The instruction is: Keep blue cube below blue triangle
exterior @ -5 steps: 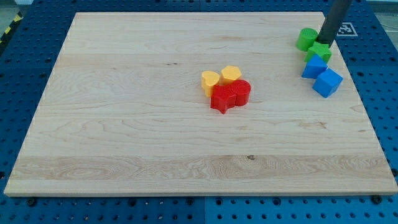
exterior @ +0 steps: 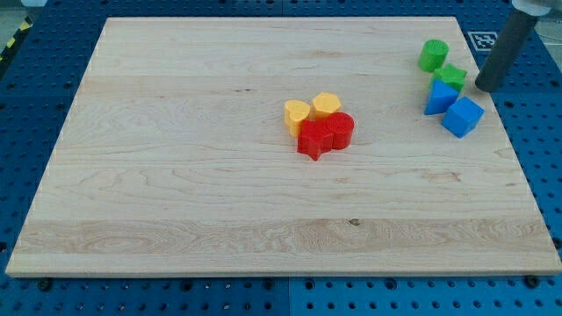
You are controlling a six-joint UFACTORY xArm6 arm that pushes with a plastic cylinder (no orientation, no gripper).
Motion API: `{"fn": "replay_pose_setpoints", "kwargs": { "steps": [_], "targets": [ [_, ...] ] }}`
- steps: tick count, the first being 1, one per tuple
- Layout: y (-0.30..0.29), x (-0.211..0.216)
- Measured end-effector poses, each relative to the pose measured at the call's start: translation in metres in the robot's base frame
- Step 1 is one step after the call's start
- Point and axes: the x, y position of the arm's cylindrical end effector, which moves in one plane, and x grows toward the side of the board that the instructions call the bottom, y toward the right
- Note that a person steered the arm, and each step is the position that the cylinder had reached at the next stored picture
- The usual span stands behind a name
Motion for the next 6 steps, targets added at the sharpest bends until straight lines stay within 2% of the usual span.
{"fn": "replay_pose_setpoints", "kwargs": {
  "steps": [2, 4, 6],
  "targets": [
    [-0.009, 0.038],
    [-0.051, 0.044],
    [-0.055, 0.075]
  ]
}}
